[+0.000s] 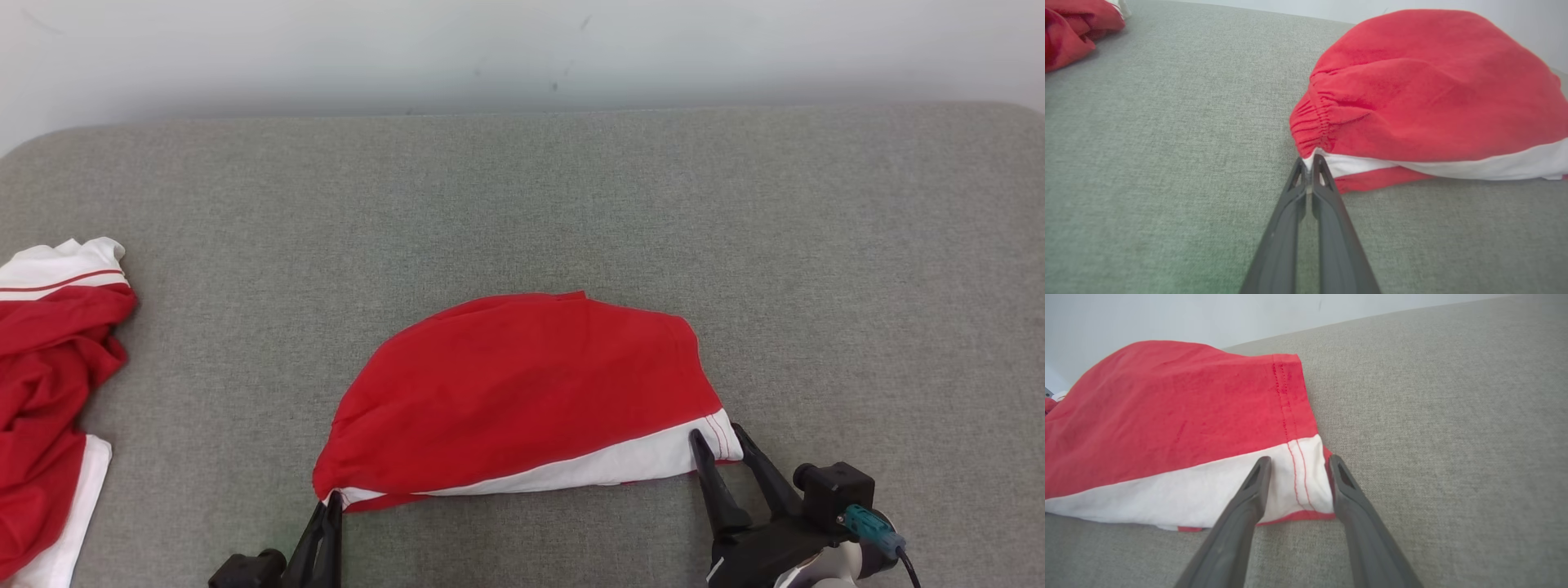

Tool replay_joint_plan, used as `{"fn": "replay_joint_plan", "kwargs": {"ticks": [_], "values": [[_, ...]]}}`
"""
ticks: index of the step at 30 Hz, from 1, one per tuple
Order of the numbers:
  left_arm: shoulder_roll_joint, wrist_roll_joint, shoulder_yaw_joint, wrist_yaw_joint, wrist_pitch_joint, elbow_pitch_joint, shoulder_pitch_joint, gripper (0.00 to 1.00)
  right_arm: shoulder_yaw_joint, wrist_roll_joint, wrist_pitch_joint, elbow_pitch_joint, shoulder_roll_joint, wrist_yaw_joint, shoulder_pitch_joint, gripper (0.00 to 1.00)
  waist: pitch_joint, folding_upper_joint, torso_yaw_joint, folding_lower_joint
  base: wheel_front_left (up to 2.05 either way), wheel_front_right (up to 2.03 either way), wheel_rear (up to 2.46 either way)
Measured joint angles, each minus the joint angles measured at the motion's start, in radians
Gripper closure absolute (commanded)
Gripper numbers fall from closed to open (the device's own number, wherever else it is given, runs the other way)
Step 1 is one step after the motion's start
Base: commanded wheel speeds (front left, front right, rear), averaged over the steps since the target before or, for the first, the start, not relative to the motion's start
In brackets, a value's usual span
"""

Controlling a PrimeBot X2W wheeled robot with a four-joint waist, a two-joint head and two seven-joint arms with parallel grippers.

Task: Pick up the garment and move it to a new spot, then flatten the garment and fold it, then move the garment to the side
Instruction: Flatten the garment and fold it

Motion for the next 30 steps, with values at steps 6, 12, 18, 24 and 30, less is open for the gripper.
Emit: {"fn": "replay_joint_plan", "kwargs": {"ticks": [6,12,18,24,30], "values": [[0.0,0.001,0.002,0.001,0.0,0.002,0.003,1.0,0.017,0.023,0.0,0.013,-0.003,0.0,-0.007,0.43,0.002,0.0,0.002,0.0,0.0,0.0,0.0],[0.0,0.003,0.002,0.005,0.0,0.002,0.003,1.0,0.024,0.045,0.0,0.009,-0.003,0.0,-0.02,0.6,0.009,0.0,0.001,0.0,0.0,0.0,0.0],[0.0,0.009,0.005,0.008,0.0,0.002,0.003,1.0,0.024,0.053,0.0,0.001,-0.004,0.0,-0.02,0.74,0.008,0.0,-0.001,0.0001,0.0,0.0,0.0],[0.0,0.01,0.009,0.007,0.0,0.001,0.002,1.0,0.02,0.055,0.0,-0.014,-0.004,0.0,-0.019,1.0,-0.001,0.0,-0.003,0.0,0.0,0.0,0.0],[0.0,0.02,0.015,0.003,0.0,-0.007,0.002,1.0,0.019,0.055,0.0,-0.015,-0.004,0.0,-0.014,1.0,-0.014,0.0,-0.004,0.0,0.0,0.0,0.0]]}}
